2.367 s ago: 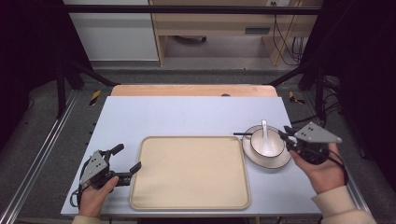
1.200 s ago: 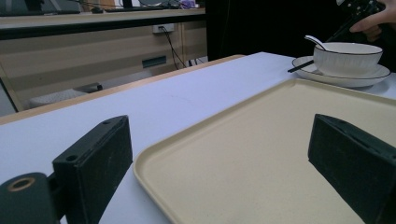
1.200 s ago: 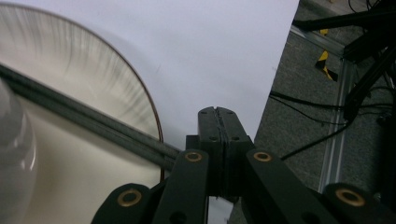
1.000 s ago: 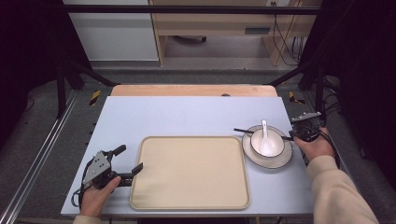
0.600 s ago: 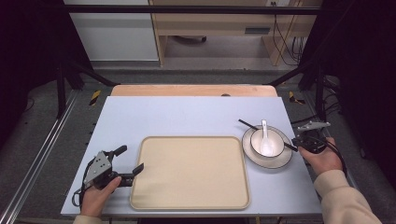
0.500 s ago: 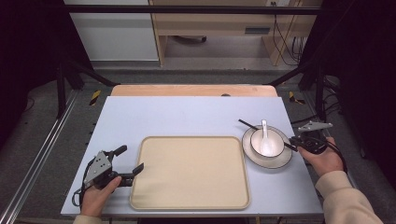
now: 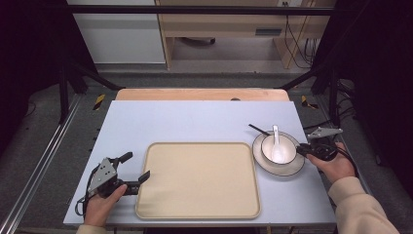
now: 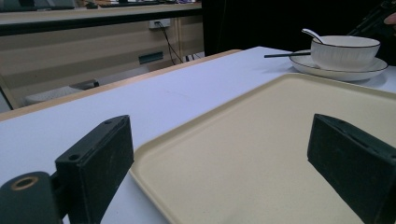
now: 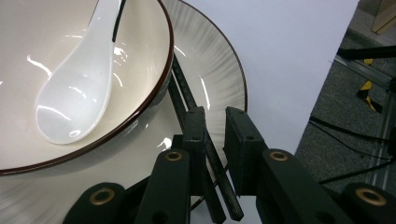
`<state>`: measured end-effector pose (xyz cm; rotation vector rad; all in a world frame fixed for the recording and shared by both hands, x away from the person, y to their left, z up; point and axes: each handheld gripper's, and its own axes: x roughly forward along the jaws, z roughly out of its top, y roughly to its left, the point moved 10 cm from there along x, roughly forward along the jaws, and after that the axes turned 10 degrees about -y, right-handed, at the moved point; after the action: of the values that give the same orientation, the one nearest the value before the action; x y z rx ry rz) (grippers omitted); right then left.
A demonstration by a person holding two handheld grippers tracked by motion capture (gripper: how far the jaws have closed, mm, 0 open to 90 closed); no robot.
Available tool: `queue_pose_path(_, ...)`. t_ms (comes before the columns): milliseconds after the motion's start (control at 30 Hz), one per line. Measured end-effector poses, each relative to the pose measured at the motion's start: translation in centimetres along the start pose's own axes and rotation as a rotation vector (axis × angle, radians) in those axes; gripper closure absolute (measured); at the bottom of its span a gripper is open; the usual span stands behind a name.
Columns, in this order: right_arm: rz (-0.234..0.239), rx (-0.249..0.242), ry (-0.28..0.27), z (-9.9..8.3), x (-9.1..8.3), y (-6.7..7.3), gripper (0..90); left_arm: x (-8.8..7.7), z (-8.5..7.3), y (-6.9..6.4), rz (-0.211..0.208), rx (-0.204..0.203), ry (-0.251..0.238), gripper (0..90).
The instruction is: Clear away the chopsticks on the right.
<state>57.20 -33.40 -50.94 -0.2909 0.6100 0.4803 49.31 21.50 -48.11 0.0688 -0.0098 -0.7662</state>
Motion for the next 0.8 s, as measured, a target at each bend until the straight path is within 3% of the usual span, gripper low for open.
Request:
queue_pose_path(300, 0.019, -0.038, 0.031, -0.7, 0.9, 0.1, 80.0, 0.0, -0.1, 0.1, 0.003, 0.003, 0.007, 6.9)
queue_pose_path(467, 0.016, -0.040, 0.010, -0.6, 0.8, 0.1, 85.2, 0.0, -0.1, 0.0, 0.003, 0.002, 0.008, 6.9)
queue_pose_path(733, -0.056, 0.011, -0.083, 0.2, -0.8, 0.0, 85.4, -0.1, 0.0, 0.1, 0.008, 0.003, 0.004, 6.9)
queue_pose_path(800, -0.089, 0.023, -0.138, 0.9, -1.7, -0.2, 85.4, -0.1, 0.0, 0.1, 0.010, 0.003, 0.002, 6.9)
